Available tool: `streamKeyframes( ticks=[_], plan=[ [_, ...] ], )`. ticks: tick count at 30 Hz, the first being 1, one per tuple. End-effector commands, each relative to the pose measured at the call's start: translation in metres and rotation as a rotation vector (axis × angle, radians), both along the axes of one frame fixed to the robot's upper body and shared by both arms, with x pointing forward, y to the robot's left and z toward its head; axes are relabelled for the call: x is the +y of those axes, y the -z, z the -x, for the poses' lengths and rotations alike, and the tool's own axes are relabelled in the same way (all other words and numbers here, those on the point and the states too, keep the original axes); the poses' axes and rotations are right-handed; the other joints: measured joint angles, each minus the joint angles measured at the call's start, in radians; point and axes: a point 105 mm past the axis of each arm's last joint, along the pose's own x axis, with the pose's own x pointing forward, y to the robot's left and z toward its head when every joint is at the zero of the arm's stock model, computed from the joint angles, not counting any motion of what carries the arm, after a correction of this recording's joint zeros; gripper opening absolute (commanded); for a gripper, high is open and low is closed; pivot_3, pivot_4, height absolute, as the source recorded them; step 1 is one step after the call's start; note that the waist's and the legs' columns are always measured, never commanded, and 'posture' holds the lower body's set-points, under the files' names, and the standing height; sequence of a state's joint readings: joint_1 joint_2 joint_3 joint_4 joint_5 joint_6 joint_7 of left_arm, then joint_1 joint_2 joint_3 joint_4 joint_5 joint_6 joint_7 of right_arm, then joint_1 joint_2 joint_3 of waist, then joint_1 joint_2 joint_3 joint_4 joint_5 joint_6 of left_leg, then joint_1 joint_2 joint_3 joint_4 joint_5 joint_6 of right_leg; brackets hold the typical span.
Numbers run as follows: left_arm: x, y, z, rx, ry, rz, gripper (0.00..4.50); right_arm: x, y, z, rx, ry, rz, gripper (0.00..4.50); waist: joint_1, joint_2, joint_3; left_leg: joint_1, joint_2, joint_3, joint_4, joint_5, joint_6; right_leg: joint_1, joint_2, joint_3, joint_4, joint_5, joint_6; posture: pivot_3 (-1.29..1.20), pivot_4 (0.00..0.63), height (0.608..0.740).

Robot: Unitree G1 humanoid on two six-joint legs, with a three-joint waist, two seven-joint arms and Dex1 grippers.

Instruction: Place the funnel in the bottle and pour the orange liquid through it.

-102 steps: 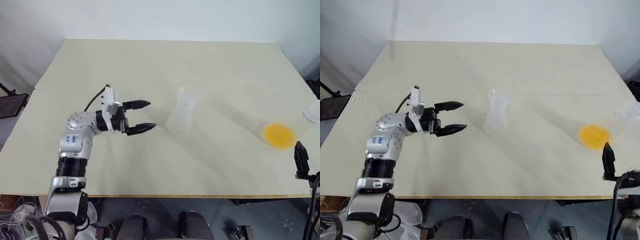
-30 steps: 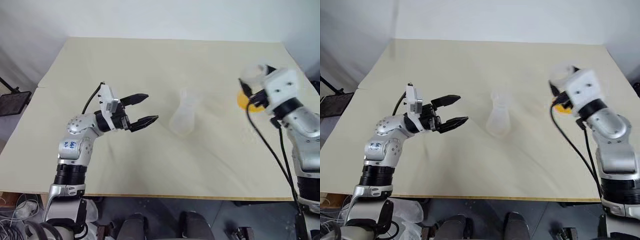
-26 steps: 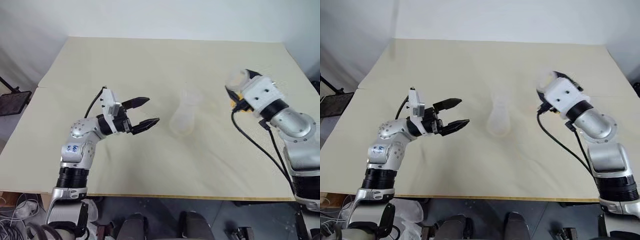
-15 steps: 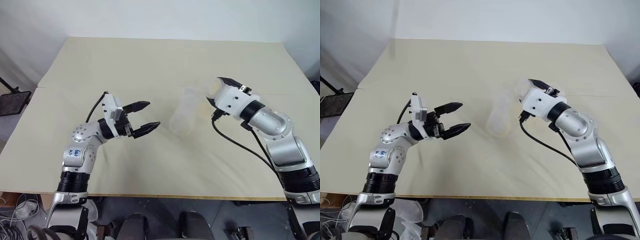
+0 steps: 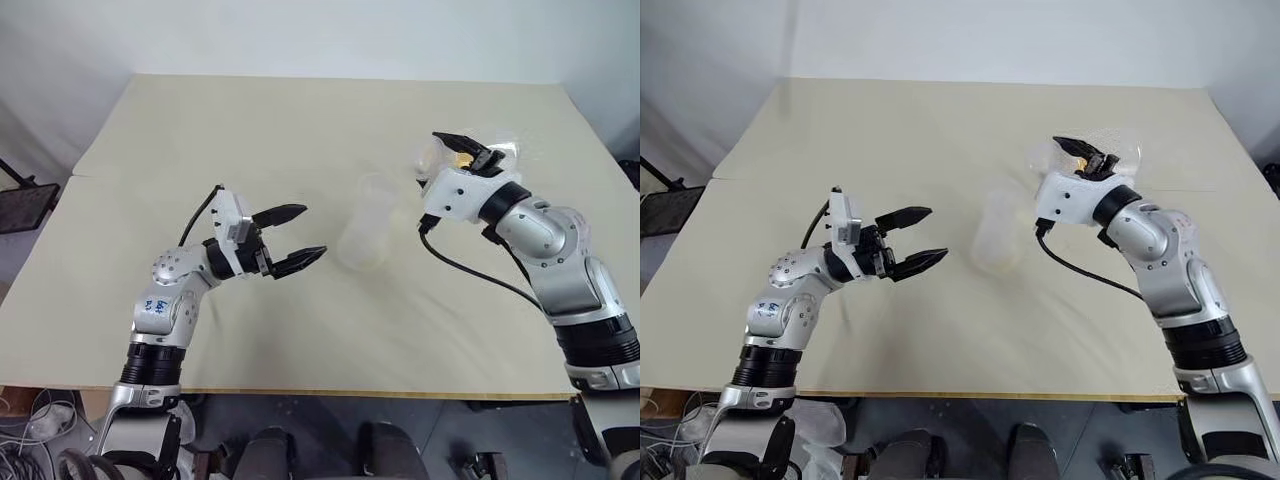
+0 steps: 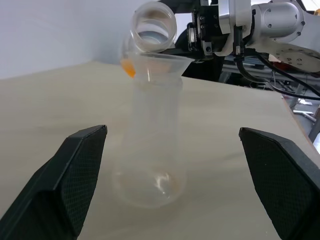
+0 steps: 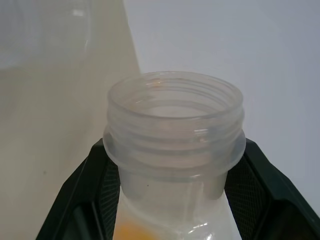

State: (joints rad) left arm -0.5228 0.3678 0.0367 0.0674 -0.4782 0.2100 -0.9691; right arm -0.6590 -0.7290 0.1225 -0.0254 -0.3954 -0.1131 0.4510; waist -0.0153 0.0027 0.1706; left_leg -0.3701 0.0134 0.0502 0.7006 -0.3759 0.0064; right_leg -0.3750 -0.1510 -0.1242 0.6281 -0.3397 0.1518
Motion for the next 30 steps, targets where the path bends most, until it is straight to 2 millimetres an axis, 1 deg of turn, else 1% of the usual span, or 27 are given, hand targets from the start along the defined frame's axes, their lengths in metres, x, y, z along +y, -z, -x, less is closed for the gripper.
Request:
streamKeyframes(
  ticks=[1, 5, 12, 19, 30],
  plan=[
    [-0.002, -0.01, 0.002, -0.047, 0.008, 0.009, 4.5, 0.003, -0.017, 0.006, -0.095, -0.017, 0.041, 2.43, -0.004, 0.0, 0.0, 0.0, 0.0, 0.0, 0.0, 0.0, 0.0, 0.0, 0.0, 0.0, 0.0, 0.0, 0.0, 0.0, 0.15, 0.74],
    [-0.004, -0.01, 0.002, -0.046, 0.007, 0.014, 4.5, 0.001, -0.017, 0.005, -0.114, -0.007, 0.071, 2.43, -0.013, 0.0, 0.0, 0.0, 0.0, -0.001, 0.0, 0.0, 0.0, 0.0, 0.0, 0.0, 0.0, 0.0, 0.0, 0.0, 0.15, 0.74],
    [-0.006, -0.012, 0.003, -0.063, 0.002, 0.027, 4.5, 0.007, -0.016, 0.004, -0.175, -0.032, 0.177, 2.43, -0.016, 0.0, 0.0, 0.0, 0.0, -0.002, 0.0, 0.0, 0.0, 0.0, 0.0, 0.0, 0.0, 0.0, 0.0, 0.0, 0.15, 0.74],
    [-0.009, -0.011, 0.003, -0.064, 0.004, 0.027, 4.5, 0.009, -0.02, 0.002, -0.2, -0.042, 0.188, 2.43, -0.014, 0.0, 0.0, 0.0, 0.0, -0.004, 0.0, 0.0, 0.0, 0.0, 0.0, 0.0, 0.0, 0.0, 0.0, 0.0, 0.15, 0.74],
    [-0.011, -0.012, 0.004, -0.063, 0.006, 0.03, 4.5, 0.016, -0.02, 0.005, -0.223, -0.071, 0.225, 2.43, -0.015, 0.0, 0.0, 0.0, 0.0, -0.007, 0.0, 0.0, 0.0, 0.0, 0.0, 0.0, 0.0, 0.0, 0.0, 0.0, 0.15, 0.74]
  ],
)
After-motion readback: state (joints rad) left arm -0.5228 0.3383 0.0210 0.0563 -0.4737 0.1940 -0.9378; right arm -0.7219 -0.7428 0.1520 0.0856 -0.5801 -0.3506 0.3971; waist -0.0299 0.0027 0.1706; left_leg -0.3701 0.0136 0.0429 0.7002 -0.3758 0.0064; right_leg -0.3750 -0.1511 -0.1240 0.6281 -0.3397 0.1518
